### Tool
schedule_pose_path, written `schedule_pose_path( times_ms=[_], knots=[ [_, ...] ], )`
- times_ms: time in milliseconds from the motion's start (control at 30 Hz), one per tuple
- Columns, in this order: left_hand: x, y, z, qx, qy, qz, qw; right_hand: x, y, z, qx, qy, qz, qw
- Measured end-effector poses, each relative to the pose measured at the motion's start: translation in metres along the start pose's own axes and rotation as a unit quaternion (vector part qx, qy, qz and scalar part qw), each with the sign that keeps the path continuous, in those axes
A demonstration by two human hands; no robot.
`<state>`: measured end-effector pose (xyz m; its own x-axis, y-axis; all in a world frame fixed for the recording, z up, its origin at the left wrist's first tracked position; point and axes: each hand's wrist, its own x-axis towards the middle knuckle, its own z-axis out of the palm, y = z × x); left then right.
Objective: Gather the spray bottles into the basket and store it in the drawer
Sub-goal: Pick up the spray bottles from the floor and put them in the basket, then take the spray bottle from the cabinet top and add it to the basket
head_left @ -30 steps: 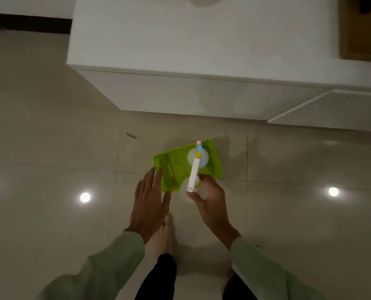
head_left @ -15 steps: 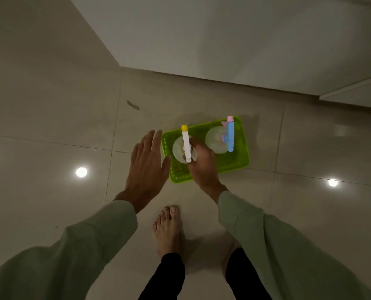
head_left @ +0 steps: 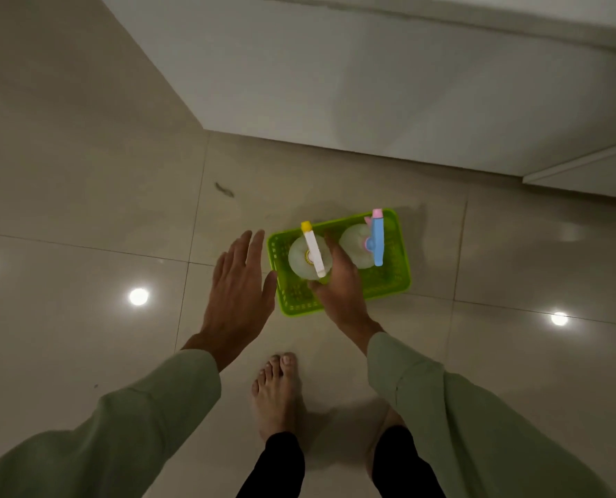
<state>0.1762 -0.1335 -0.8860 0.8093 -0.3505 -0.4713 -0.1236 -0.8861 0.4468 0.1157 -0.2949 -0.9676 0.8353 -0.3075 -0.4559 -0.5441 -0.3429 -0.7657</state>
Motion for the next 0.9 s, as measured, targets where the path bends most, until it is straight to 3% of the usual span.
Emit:
schedule_pose_path(
  times_ms=[233,433,667,900],
  knots=[
    [-0.038,0.068,-0.069,-0.005,0.033,0.024,0.999,-0.083,-0.074,-0.084,0.01,-0.04,-0.036,0.999],
    [-0.048,0.162,-0.171,-0.012,0.113,0.066,0.991,-0.097,-0.186,-0.193,-0.024,0.036,-0.128,0.991],
    [-0.023,0.258,-0.286,-0.034,0.188,0.122,0.974,-0.064,-0.311,-0.296,0.017,0.116,-0.147,0.982],
    [0.057,0.262,-0.343,-0.017,0.201,0.121,0.972,0.038,-0.388,-0.312,-0.049,0.134,-0.088,0.986]
  ],
)
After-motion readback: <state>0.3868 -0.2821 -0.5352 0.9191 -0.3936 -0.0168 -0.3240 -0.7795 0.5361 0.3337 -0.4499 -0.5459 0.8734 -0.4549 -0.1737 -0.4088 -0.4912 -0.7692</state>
